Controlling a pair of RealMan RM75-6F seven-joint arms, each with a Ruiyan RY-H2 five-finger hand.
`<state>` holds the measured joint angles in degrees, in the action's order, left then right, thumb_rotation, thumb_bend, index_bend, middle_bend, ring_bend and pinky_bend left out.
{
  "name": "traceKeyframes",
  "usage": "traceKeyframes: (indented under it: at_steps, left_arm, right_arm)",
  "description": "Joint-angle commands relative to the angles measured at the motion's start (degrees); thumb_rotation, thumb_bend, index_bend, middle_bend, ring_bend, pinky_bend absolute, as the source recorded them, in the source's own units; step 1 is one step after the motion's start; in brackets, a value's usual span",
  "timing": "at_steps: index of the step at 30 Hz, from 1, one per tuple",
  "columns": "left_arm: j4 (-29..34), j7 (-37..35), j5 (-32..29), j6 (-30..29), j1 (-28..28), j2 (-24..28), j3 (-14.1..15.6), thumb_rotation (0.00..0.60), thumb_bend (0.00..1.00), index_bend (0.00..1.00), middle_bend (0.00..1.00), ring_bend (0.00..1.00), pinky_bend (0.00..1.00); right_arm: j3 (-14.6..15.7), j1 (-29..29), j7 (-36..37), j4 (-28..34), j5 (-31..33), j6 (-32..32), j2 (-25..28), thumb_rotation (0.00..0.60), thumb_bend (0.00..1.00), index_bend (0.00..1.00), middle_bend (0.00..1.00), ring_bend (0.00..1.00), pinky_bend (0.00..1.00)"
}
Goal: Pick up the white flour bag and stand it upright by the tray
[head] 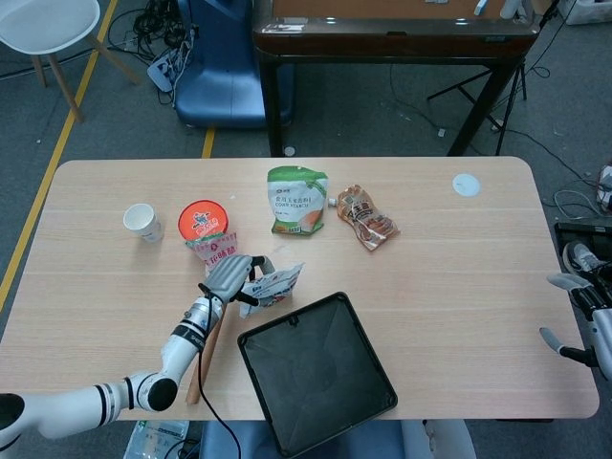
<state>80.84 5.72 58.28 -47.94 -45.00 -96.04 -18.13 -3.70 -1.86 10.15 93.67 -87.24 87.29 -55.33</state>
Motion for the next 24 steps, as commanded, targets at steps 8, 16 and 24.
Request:
traceKeyframes:
  at_steps: [8,16,24]
  left_arm:
    - [-3.36,-3.56,1.63,1.35,-1.07,-1.67,1.31,0.600,0.19,0.42,0.62,0.57,0.69]
    - [-3.74,-4.97,1.95,2.52,-1.56,-1.24,1.98,0.600,0.17,0.33,0.52,0.50,0.60]
    - [-3.36,-6.06,3.09,2.28,-1.36,-0.40,2.88,0.600,0.15,0.24,0.43,0.42,0.54]
  right_arm:
    - [-0.04,0.00,0.06,-0.18,0.32,-0.21,-0.07,0.600,0.22,0.24,0.25,0.14,0.16]
    - [-0.13,0.04,-0.01,-0.17,0.51,-0.16,-0.11,0.600,0.22,0.24,0.25,0.14,0.17]
    - [-0.15,-0.08,-0.11,-0.12,0.43,-0.29,-0.19,0.600,0.22,0.24,0.25,0.14,0.17]
